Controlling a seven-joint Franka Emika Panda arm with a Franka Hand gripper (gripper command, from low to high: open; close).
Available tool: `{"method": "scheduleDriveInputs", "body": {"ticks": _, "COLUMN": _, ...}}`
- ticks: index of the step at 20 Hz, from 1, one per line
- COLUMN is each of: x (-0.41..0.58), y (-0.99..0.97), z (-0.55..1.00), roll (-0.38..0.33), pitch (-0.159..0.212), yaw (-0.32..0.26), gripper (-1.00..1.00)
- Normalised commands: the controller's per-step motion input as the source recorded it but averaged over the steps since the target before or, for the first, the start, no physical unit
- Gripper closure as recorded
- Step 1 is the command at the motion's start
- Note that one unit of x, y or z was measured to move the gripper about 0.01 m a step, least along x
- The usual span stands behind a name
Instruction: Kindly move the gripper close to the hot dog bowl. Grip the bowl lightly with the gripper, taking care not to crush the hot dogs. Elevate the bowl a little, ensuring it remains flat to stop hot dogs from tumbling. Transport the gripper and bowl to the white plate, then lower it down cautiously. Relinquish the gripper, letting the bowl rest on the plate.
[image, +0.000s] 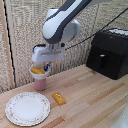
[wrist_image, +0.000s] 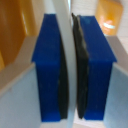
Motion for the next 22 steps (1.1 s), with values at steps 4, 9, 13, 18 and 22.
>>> {"method": "scheduleDriveInputs", "body": {"ticks": 4, "x": 0.166, "y": 0.64, "z": -0.38, "roll": -0.077, "pitch": 0.015, "yaw": 0.061, "gripper": 1.0}}
{"method": "scheduleDriveInputs", "body": {"ticks": 9, "x": 0.15, "y": 0.45, "z": -0.43, "roll": -0.086, "pitch": 0.001, "yaw": 0.075, "gripper": 1.0}}
{"method": "scheduleDriveInputs", "body": {"ticks": 13, "x": 0.135, "y": 0.41, "z": -0.41, "roll": -0.077, "pitch": 0.0, "yaw": 0.073, "gripper": 1.0}}
{"method": "scheduleDriveInputs", "body": {"ticks": 18, "x": 0.073, "y": 0.38, "z": -0.34, "roll": -0.067, "pitch": 0.0, "yaw": 0.068, "gripper": 1.0}}
{"method": "scheduleDriveInputs", "body": {"ticks": 22, "x": 0.102, "y": 0.15, "z": -0.14, "roll": -0.022, "pitch": 0.0, "yaw": 0.068, "gripper": -1.0}}
